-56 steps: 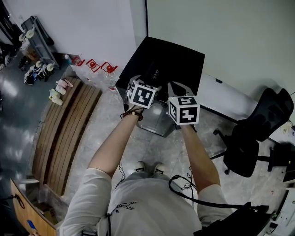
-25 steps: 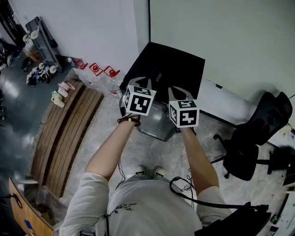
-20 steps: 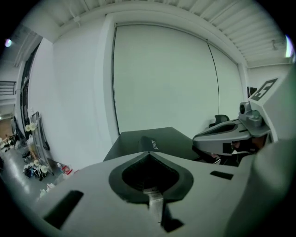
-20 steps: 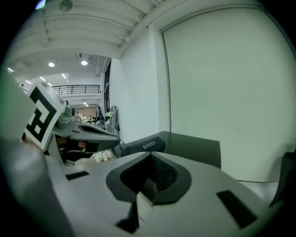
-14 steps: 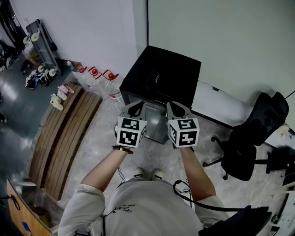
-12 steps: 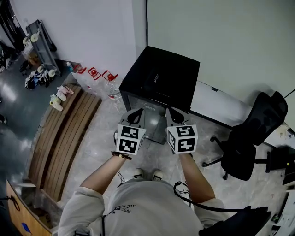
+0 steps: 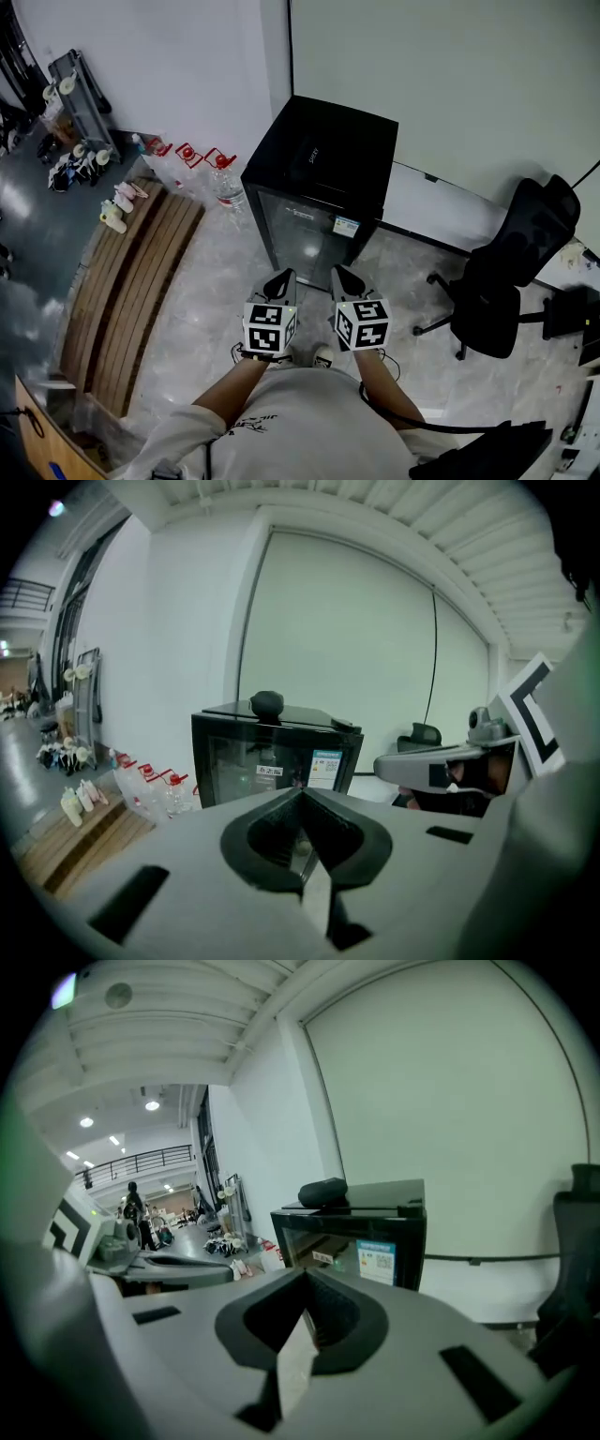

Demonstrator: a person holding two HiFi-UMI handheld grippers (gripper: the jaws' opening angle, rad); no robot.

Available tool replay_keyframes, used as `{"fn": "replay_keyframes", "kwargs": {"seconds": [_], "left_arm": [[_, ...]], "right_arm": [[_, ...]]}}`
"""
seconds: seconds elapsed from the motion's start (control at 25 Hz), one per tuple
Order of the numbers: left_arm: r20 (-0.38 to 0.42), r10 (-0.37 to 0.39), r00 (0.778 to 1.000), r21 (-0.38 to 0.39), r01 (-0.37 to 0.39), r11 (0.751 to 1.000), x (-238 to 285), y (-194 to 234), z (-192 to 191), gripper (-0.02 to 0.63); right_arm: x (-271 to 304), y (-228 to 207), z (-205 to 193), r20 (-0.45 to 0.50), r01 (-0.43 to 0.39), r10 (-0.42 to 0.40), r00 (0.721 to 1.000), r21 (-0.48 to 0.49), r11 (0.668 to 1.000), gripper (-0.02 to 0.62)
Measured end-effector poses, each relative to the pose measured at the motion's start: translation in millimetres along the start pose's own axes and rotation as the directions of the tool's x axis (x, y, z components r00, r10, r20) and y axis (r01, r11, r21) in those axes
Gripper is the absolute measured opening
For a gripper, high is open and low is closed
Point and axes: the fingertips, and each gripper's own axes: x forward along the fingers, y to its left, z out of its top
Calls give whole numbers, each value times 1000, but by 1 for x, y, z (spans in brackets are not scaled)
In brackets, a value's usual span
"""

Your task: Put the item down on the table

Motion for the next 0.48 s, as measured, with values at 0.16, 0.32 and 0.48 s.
{"fn": "replay_keyframes", "kwargs": {"seconds": [0.16, 0.32, 0.48], "left_arm": [[15, 4, 1000, -26, -3, 1000, 0, -1, -5, 6], [2, -5, 1000, -14, 5, 1000, 3, 1, -4, 6], [6, -20, 1000, -5, 20, 1000, 3, -5, -3, 6]], "right_arm": [[2, 6, -16, -39, -1, 2, 999, 10, 1000, 5], [4, 6, -23, -59, 2, -1, 998, 18, 1000, 5], [2, 8, -25, -68, 13, -13, 998, -7, 1000, 3]]}}
